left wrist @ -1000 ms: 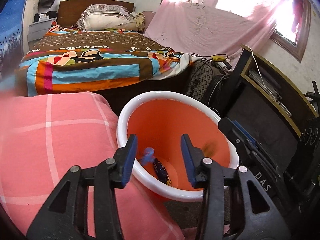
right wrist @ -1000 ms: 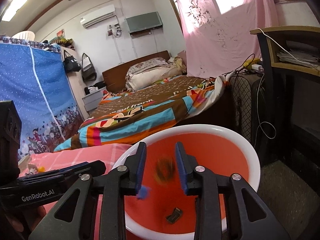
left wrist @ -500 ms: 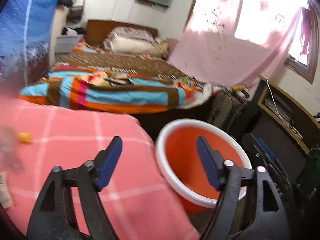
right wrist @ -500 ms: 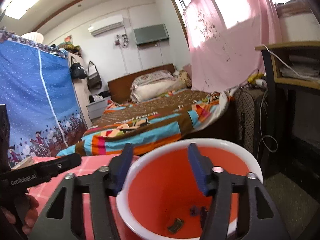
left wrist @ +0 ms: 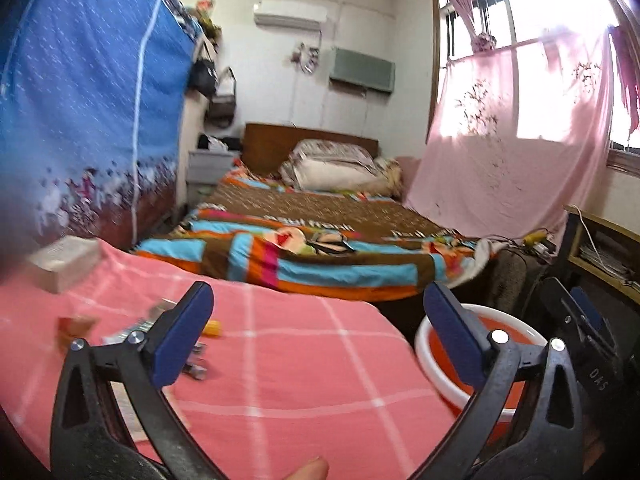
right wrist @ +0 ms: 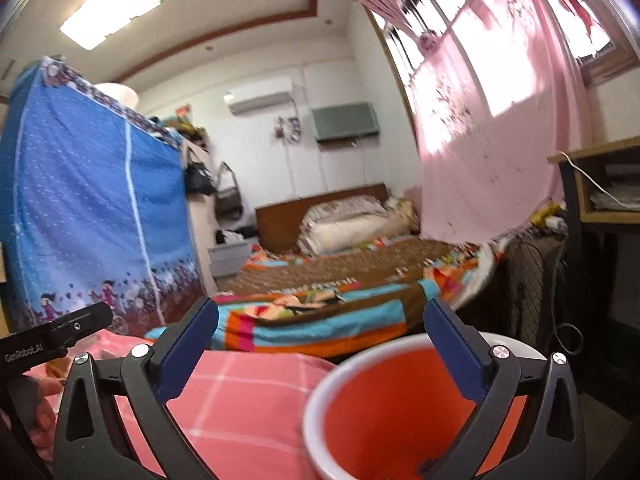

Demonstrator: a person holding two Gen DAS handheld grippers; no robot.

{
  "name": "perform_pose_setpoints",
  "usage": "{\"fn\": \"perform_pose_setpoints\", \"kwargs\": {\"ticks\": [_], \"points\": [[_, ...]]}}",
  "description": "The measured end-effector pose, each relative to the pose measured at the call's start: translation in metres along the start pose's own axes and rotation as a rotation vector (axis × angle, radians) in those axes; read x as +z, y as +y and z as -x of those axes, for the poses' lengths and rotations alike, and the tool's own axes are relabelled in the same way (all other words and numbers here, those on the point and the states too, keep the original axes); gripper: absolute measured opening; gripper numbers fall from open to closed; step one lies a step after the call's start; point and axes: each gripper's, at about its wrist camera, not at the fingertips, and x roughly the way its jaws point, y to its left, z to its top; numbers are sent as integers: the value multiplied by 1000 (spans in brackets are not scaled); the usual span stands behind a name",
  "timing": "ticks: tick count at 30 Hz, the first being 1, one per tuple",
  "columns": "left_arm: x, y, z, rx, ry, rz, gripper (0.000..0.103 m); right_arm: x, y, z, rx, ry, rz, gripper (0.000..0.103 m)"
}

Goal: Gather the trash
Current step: 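Move both tools back over the bedspread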

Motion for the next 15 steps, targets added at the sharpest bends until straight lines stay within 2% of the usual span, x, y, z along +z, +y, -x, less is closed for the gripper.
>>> {"fn": "perform_pose_setpoints", "kwargs": {"ticks": [7,15], "points": [[0,29,28,85,-70,-22,103,0,39,8,100,-63,43,103],[0,85,58,169,-108,19,103,-7,84,12,202,-95,83,103]]}}
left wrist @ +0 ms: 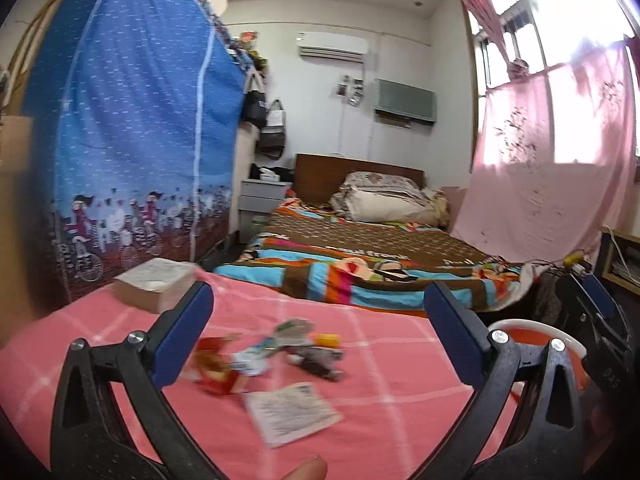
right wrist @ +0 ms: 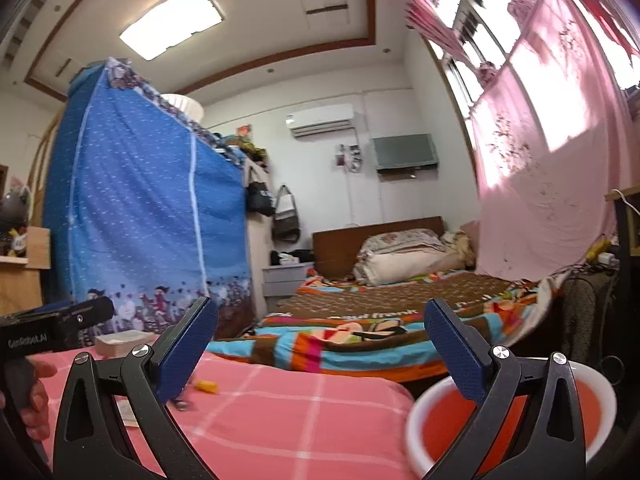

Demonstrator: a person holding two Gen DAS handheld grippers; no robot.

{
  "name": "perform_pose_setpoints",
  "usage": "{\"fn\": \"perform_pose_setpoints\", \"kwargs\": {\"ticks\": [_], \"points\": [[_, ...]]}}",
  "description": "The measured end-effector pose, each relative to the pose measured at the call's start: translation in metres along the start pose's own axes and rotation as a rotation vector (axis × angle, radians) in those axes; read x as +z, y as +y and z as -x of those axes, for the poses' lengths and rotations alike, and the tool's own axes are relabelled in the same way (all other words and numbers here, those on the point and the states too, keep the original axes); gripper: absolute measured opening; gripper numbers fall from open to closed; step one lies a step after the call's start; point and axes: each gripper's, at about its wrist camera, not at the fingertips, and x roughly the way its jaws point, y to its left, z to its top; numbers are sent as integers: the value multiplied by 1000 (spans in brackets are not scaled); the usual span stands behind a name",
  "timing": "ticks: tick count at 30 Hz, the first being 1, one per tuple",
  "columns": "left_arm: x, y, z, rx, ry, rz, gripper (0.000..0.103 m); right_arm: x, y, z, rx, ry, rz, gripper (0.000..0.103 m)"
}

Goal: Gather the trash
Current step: 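Move both tools back over the bedspread, then grasp the paper receipt with the right tool while the left tool grasps the red-gold snack bag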

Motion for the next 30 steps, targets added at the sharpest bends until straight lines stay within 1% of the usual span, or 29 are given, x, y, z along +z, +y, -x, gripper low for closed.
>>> {"fn": "perform_pose_setpoints", "kwargs": {"ticks": [6,10,13,15,17,21,22,25,27,30], "points": [[-2,40,11,72,-4,8,103,-4,36,-3,73,-4,63,103],[-1,60,16,102,-16,10,103,-9,55,-8,110,9,97,103],[-1,72,17,117,-22,5,103,-13,65,-15,140,41,112,103],[-1,79,15,129,-8,-7,103,-16,71,-20,147,69,115,103],[-2,82,10,139,23,-18,103,-18,78,-28,161,120,119,103],[-6,93,-4,135,125,-2,103,-27,92,-44,196,251,136,103],[-7,97,-7,125,148,11,101,-29,94,-46,206,276,141,103],[-10,105,-14,119,215,42,97,-39,107,-59,254,396,151,103],[-13,110,-19,109,262,57,92,-46,115,-67,294,472,147,100],[-17,114,-27,103,324,66,84,-55,127,-76,345,558,153,96]]}}
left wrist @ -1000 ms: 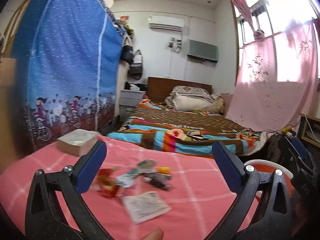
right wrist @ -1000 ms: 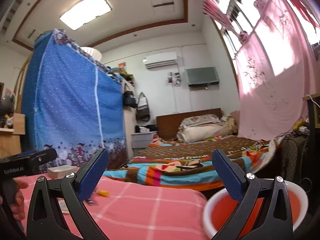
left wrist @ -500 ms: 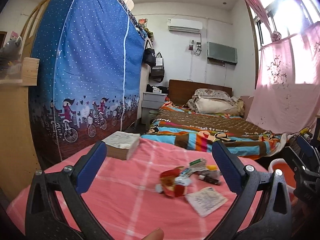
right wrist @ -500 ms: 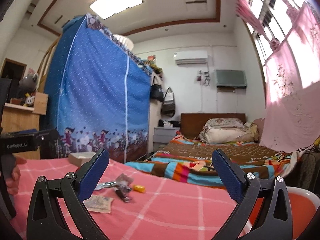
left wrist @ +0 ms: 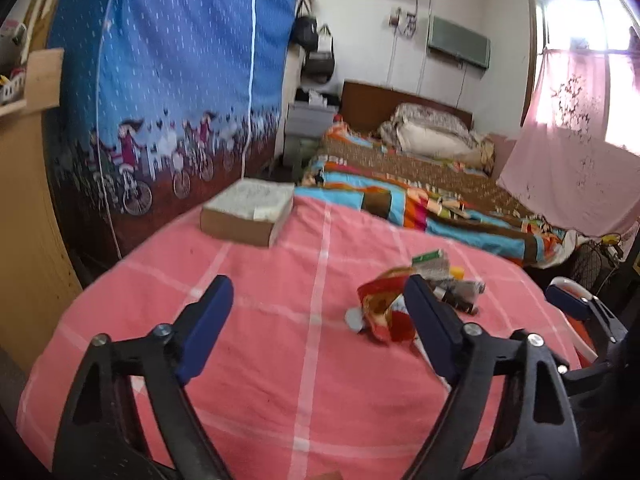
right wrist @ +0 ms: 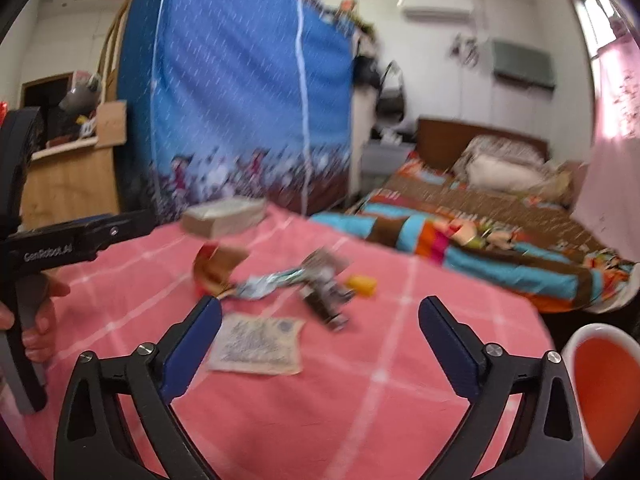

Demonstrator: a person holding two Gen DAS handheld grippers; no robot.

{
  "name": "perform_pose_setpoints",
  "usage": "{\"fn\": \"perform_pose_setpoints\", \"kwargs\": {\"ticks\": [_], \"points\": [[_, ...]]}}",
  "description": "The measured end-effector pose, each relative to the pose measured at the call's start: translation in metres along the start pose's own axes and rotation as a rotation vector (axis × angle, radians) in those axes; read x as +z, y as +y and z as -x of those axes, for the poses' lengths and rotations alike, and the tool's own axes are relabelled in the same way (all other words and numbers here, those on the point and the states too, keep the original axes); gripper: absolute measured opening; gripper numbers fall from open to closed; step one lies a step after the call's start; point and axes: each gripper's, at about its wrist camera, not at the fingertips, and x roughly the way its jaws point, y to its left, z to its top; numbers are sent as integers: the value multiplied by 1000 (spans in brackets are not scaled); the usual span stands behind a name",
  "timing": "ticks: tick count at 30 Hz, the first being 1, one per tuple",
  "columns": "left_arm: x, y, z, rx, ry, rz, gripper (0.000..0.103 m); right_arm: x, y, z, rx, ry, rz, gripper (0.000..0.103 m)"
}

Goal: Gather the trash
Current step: 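Grasp the paper receipt with the right tool while the left tool grasps the red-gold snack bag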

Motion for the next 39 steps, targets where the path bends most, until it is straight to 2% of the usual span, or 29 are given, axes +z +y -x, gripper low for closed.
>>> {"fn": "perform_pose_setpoints", "kwargs": {"ticks": [4,13,14,16,18,21,23,30,36,39], "points": [[-3,3,-13,-30,84,18,74,-3,9,-19,66,100,3,90],[-3,10,-29,-59,174,50,70,-10,25,-47,83,254,74,79],[-4,10,-30,-64,178,48,70,-11,25,-47,82,254,77,77],[-3,8,-32,-80,188,41,69,-12,25,-46,85,253,75,65],[-3,6,-35,-99,198,33,68,-13,22,-44,85,251,72,62],[-2,1,-39,-127,213,23,67,-14,16,-41,89,247,61,49],[-2,-4,-43,-143,224,15,65,-13,10,-39,99,235,36,48],[-2,-22,-60,-171,271,1,51,-14,-12,-25,82,180,-35,44],[-2,-33,-69,-153,290,-7,39,-14,-29,-18,63,155,-80,42],[-3,-35,-74,-126,310,-6,26,-16,-35,-15,59,145,-96,42]]}}
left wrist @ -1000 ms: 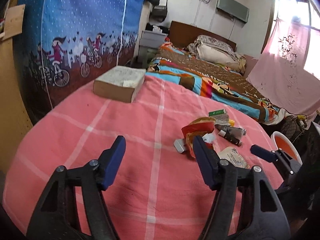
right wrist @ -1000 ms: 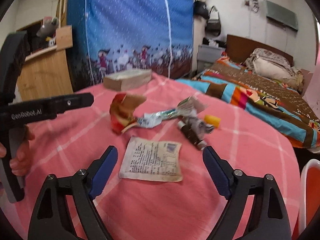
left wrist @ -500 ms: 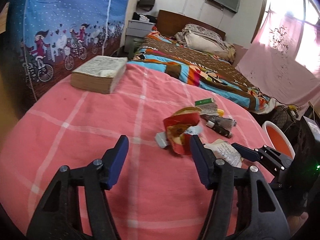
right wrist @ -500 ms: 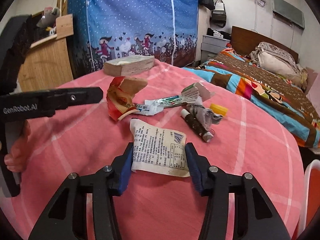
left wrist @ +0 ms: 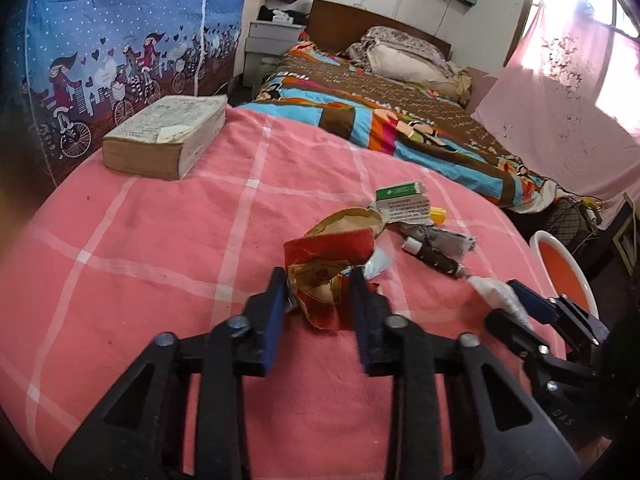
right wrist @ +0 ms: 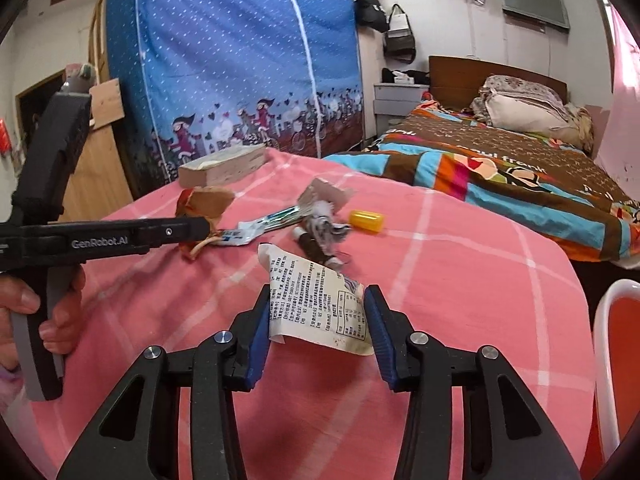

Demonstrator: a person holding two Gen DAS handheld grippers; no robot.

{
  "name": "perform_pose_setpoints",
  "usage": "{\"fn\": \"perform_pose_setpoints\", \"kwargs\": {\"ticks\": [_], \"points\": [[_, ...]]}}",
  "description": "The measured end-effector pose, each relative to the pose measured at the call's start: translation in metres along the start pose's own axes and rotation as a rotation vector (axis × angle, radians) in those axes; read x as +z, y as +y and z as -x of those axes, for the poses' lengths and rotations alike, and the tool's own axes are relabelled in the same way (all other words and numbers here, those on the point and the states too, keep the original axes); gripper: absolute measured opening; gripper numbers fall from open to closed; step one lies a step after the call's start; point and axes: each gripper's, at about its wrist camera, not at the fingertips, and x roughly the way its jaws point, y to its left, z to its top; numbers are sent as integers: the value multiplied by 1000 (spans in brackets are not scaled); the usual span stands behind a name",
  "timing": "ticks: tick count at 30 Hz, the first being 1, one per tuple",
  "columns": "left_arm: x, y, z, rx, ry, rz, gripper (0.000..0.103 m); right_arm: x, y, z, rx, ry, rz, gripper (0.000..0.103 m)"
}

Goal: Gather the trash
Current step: 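Grasp the paper receipt with the right tool while the left tool grasps the red-gold snack bag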

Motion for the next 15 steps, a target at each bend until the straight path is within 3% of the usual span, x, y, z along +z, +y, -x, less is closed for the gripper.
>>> {"fn": "perform_pose_setpoints", "kwargs": {"ticks": [9,15], "points": [[-3,-2,8,18,-47,31,22,-2,-10,11,18,-50,-25,42],[-7,-22,39,10,-215,-26,22,-1,-15,36,19,-187,-26,42]]}}
